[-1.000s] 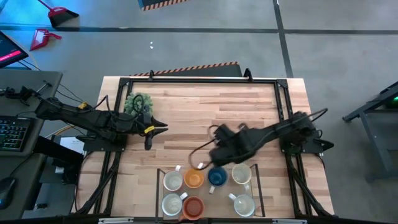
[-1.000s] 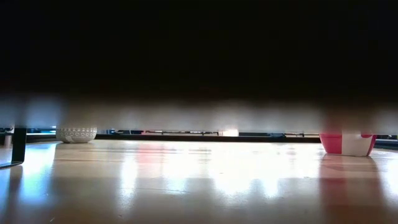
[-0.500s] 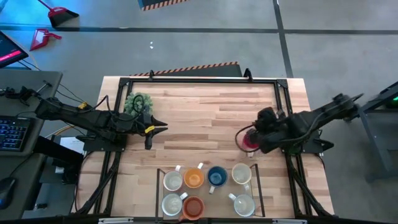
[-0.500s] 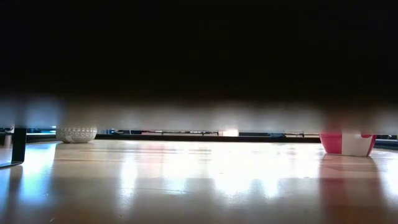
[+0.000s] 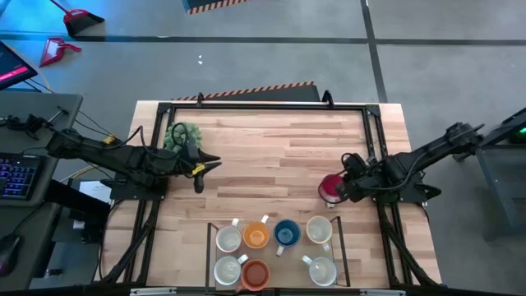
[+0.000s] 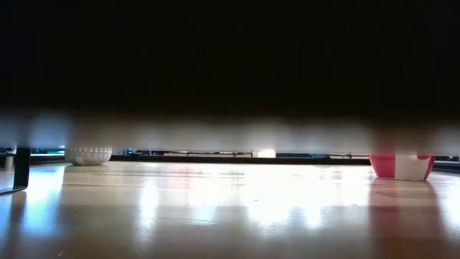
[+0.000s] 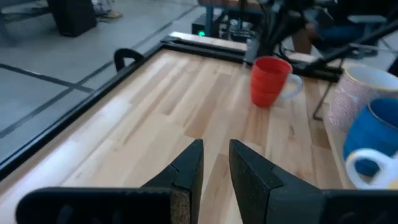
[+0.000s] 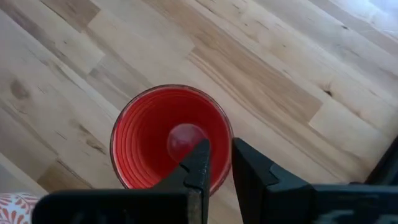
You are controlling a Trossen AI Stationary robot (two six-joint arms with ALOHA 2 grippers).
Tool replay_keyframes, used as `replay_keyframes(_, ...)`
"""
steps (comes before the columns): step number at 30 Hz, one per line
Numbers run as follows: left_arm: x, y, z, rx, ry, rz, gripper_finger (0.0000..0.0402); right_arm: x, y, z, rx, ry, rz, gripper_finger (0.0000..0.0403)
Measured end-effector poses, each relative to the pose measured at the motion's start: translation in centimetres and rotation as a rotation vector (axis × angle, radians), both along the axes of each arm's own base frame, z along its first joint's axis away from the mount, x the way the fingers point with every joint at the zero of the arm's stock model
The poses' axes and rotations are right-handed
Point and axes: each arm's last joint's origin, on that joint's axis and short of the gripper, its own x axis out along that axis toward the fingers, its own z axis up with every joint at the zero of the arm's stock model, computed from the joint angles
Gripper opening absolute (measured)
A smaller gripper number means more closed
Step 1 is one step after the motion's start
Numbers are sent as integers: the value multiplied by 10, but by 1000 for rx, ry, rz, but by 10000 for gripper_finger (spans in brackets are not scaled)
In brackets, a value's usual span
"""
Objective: Place coffee mugs
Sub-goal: Put the red mug the shelf
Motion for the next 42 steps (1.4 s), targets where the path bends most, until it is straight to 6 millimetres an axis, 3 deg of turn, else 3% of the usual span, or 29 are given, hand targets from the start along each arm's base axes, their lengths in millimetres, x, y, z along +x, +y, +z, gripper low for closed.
replay_keyframes(9, 2, 1, 9, 1, -99, 68, 67, 2, 1, -2, 15, -21, 1, 39)
replay_keyframes(29, 2, 1, 9, 0, -97, 65, 67, 1, 4, -3, 117, 29, 35, 39)
replay_keyframes(42, 2, 1, 9, -1, -97, 63, 67, 2, 3, -2, 86, 8, 26, 39)
